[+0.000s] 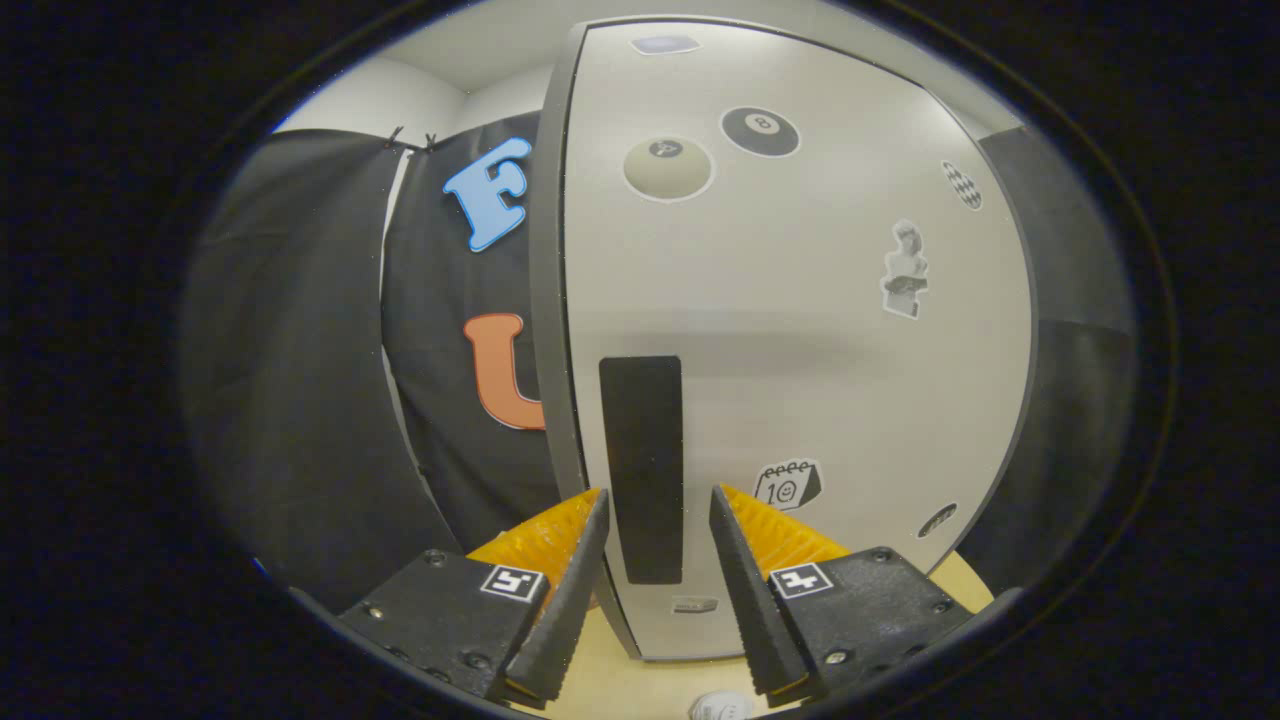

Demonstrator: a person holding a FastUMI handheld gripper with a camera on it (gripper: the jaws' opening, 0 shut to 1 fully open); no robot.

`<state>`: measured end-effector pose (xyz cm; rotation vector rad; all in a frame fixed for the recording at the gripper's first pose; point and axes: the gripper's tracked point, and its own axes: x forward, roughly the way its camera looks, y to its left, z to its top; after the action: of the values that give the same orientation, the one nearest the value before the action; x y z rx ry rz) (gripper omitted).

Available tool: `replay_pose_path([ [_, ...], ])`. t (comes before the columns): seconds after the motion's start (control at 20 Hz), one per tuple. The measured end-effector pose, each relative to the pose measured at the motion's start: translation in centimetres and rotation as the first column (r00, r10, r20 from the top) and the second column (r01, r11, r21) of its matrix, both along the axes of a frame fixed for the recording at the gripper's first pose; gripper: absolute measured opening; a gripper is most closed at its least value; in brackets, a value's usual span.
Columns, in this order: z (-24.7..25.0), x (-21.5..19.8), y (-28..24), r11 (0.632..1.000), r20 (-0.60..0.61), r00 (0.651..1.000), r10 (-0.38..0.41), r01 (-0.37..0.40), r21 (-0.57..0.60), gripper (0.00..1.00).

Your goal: Open the shoe cabinet door, grab the shoes and put them into the shoe cabinet, then close the shoe cabinet door.

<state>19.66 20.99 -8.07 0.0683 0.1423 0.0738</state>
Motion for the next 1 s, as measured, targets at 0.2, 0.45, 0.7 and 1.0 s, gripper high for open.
replay_pose_path([
  [0.2, -0.6, 0.7, 0.6, 1.0, -0.015, 0.999, 0.028, -0.028, -0.011, 0.53],
  [0.45, -0.9, 0.8, 0.4, 0.998, -0.009, 1.0, 0.006, -0.007, -0.06, 0.39],
  [0.7, -1.0, 0.3, 0.3, 0.997, -0.022, 0.999, 0.037, -0.038, -0.067, 0.3],
  [1.0, -0.8, -2.6, 0.3, 0.994, -0.022, 0.996, 0.09, -0.092, -0.067, 0.27],
])
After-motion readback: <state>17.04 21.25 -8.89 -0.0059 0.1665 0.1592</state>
